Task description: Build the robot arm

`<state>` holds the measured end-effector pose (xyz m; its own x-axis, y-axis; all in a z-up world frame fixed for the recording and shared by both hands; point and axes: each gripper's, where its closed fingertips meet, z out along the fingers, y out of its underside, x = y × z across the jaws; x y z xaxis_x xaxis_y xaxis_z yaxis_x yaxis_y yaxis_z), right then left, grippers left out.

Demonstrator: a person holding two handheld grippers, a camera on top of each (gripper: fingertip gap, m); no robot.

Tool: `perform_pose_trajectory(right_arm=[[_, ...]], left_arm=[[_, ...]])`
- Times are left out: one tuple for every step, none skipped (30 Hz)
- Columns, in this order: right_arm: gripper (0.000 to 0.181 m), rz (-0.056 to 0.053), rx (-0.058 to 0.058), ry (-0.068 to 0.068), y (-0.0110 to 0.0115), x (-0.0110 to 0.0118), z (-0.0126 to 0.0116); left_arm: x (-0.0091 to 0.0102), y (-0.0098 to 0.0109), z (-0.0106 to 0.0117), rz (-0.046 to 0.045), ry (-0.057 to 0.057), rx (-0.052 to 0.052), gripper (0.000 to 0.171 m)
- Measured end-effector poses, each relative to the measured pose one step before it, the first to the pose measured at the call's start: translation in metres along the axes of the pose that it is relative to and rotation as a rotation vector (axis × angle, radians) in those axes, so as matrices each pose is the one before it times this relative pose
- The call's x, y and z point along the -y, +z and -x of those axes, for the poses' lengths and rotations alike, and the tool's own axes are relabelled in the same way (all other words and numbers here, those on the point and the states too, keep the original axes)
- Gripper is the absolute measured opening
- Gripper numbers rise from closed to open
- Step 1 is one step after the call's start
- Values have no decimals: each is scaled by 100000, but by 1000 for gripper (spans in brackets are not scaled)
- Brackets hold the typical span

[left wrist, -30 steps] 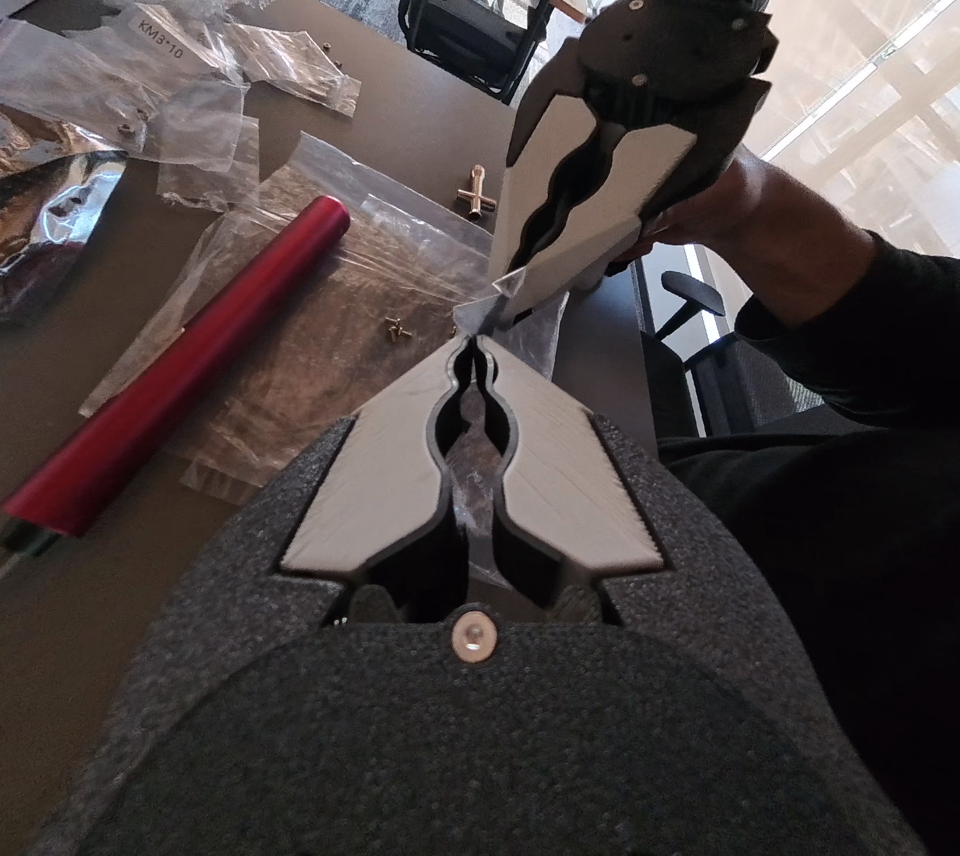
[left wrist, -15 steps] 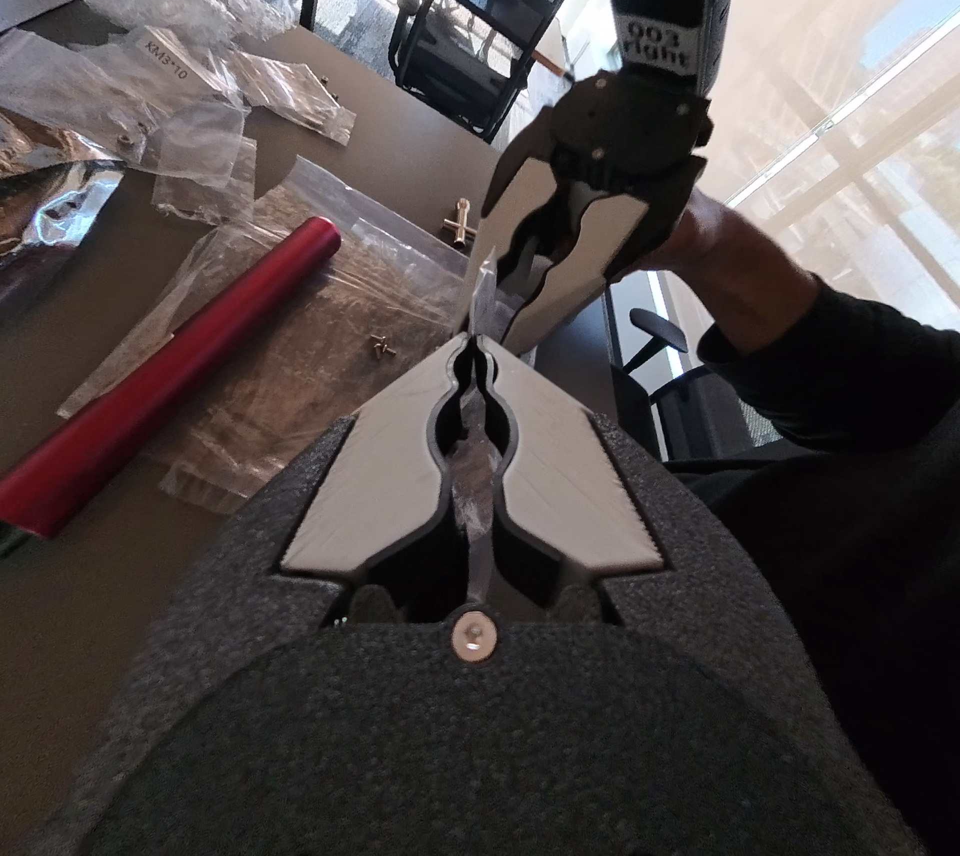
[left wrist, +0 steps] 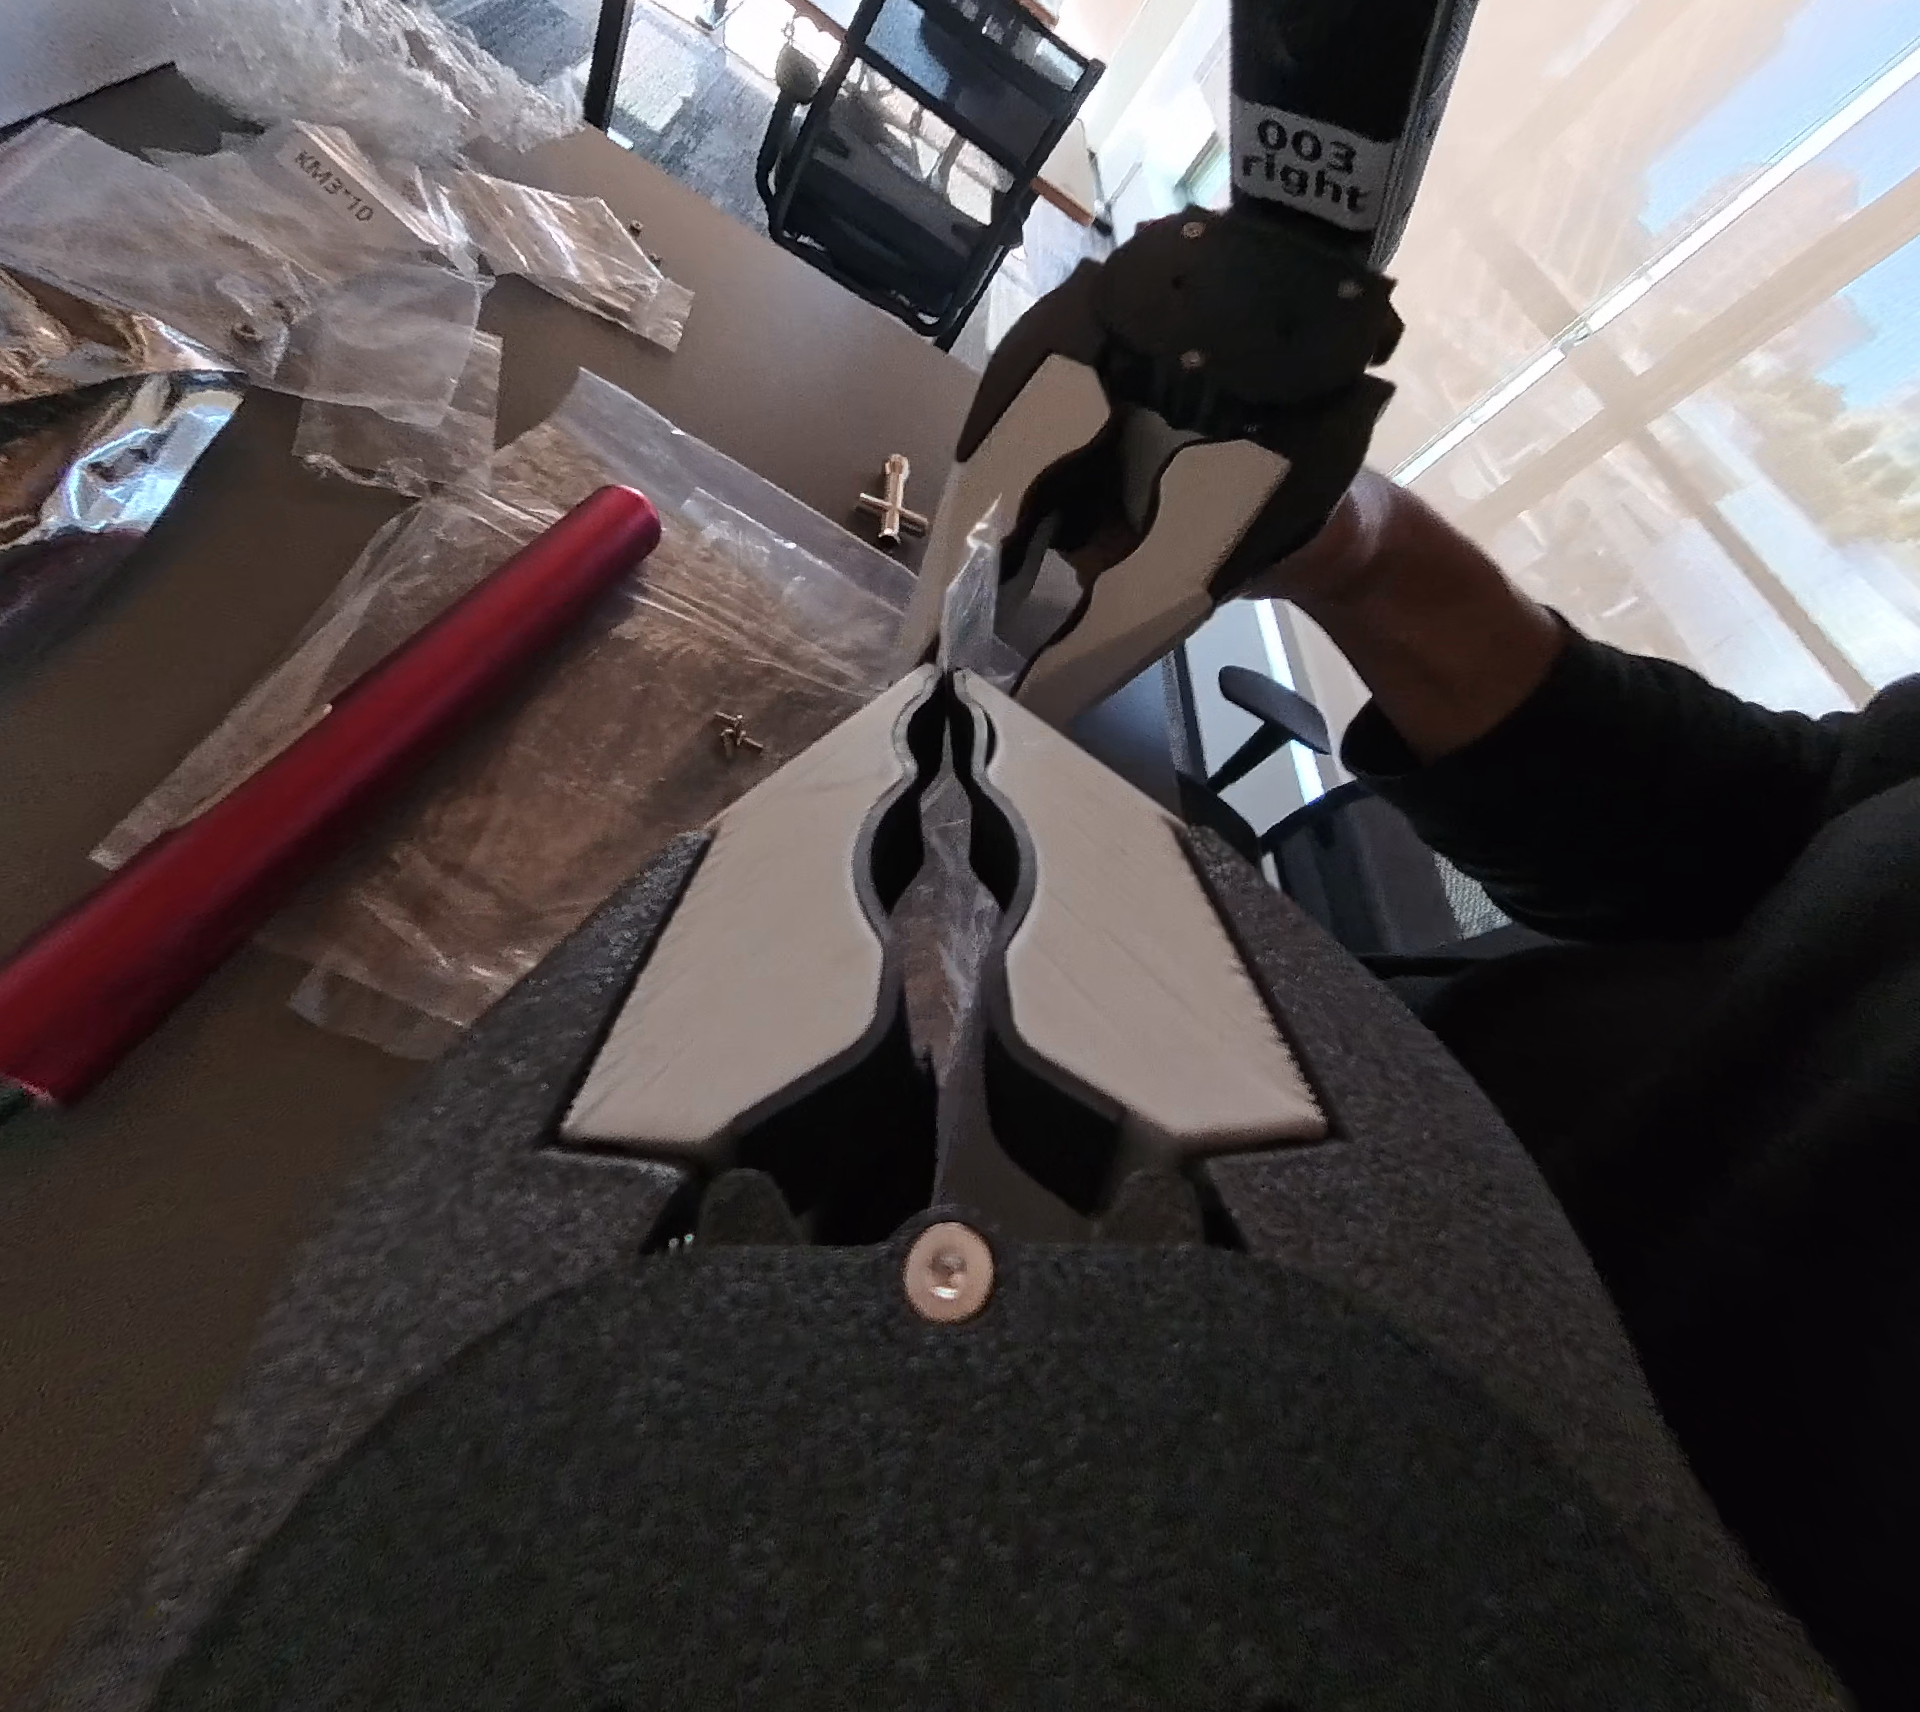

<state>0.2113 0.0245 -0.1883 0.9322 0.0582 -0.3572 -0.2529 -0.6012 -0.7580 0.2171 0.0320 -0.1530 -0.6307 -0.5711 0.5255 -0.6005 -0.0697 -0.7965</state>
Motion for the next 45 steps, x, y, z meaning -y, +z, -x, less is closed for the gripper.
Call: perform_pose_trajectory(right_arm=[[15, -3209, 428, -2033, -222, 506, 284], [6, -1941, 518, -1990, -166, 385, 335], [3, -730, -76, -1416, -95, 224, 194], [1, -422, 186, -568, -63, 156, 161], [1, -433, 517, 44, -64, 162, 145], [1, -705, 410, 289, -81, 169, 76], [1, -494, 462, 864, -79, 115, 28], [0, -1069, 308, 1343, -118, 194, -34], [0, -2337, 1992, 1603, -167, 321, 211], [0, -2106, 4787, 2574, -184, 321, 610], [0, -2063, 3357, 1909, -165, 350, 469], [0, -1518, 1859, 290, -139, 275, 350], [0, -756, 2885, 461, -83, 210, 526], [0, -883, 1886, 495, -61, 252, 376], [0, -616, 1087, 313, -58, 219, 236], [0, 675, 432, 281, 4, -4, 105], [0, 339, 289, 3, 0, 54, 70], [0, -792, 725, 203, -59, 198, 122], [0, -1505, 523, 105, -28, 274, 99], [1, -1419, -444, 36, 29, 211, -81], [1, -1310, 389, 639, 97, 132, 26], [4, -856, 1288, 932, 129, 77, 133], [4, -808, 1365, 483, 148, 89, 192], [5, -780, 710, -263, 168, 94, 139], [3, -745, 387, -466, 165, 114, 115], [2, -1110, -97, -353, 89, 182, 42], [0, -1611, 621, -344, -29, 289, 138], [0, -1742, 652, -1401, -19, 322, 271], [0, -2526, 528, -1184, -8, 389, 279], [0, -1216, 1417, 990, 21, 139, 245], [0, -401, 1795, 1310, 1, 29, 206], [0, -1661, 1397, 169, -13, 127, 219], [0, -993, 1480, 144, -19, 33, 282], [0, -142, 1048, -730, 15, -16, 351], [0, 251, 735, -857, 84, -40, 363], [0, 2419, -249, -352, 15, -252, 144], [0, 2827, -1432, -1108, -55, -230, -44], [0, 2631, -981, -753, -112, -146, -44], [0, 2962, -2876, -804, -266, -125, -464], [0, 3980, -7640, -1503, -622, -192, -1398], [0, 6593, -14740, -3069, -1127, -382, -2759], [0, 5643, -18234, -5195, -1347, -105, -3624], [0, 4039, -19163, -6218, -1181, 211, -4096], [0, 3883, -16185, -7812, -601, 239, -3768], [0, 5031, -11074, -8575, 102, -9, -2912]], left_arm=[[139, -144, -146, -956, -778, -1008, 0], [184, -138, -202, -1163, -1018, -1445, 0], [231, -156, -144, -1310, -1563, -1189, 0], [194, -144, -102, -1096, -1386, -872, 0], [139, -117, -145, -919, -799, -1012, 0], [97, -116, -171, -914, -405, -1214, 0], [-3, -91, -261, -569, -99, -1730, 2], [-145, -72, -229, 339, 146, -1504, 13], [-314, -49, -79, 1368, 459, -376, 26], [-404, -28, -122, 1974, 1369, -324, 28], [-305, -48, -239, 1203, 2573, -605, 28], [89, -103, -285, -1222, 2891, -210, 24], [245, -107, -448, -2026, 2216, -1098, 15], [32, -23, -533, -94, 1730, -1977, 6], [-148, 51, -257, 1291, 2058, -261, 1], [4, 14, -21, 213, 2206, 1335, 1], [81, -19, -124, -484, 1394, 367, 1], [135, -80, -160, -720, 683, -624, 1], [194, -111, -114, -1026, 379, -478, 0], [177, -96, 105, -809, 269, 751, 0], [172, -93, 211, -952, 491, 1431, 0], [214, -68, -49, -1504, 334, -205, 0], [211, -42, -196, -1613, -476, -1144, 0], [136, 7, -127, -1125, -886, -773, 0], [56, 34, -162, -589, -523, -852, 0], [139, -39, -76, -1218, -441, -245, 0], [203, -78, -124, -1564, -1353, -999, 0], [288, -105, -260, -1849, -1728, -1883, 0], [309, -112, -249, -1740, -894, -1574, 0], [129, -76, -228, -440, 187, -1039, 0], [0, -47, -235, 317, 913, -848, 0], [47, -45, -229, -71, 554, -951, 0], [3, -31, -274, 66, 312, -1258, 0], [-18, -56, -331, 199, 665, -1368, 0], [-64, -89, -338, 442, 173, -1289, 0], [-225, -42, -187, 1146, -264, -345, 0], [-275, 13, -43, 770, -102, 736, 0], [-218, 40, 53, 57, -653, 1357, 0], [-181, -46, 320, -179, -1978, 2778, 0], [-172, -222, 634, -425, -2231, 4453, 4], [-130, -417, 708, -777, -2003, 4856, 21], [-102, -542, 654, -535, -2463, 4707, 30], [-81, -635, 556, -483, -2042, 4406, 31], [-21, -678, 440, -928, -1039, 4090, 30], [-21, -662, 255, -803, -769, 3106, 30]])
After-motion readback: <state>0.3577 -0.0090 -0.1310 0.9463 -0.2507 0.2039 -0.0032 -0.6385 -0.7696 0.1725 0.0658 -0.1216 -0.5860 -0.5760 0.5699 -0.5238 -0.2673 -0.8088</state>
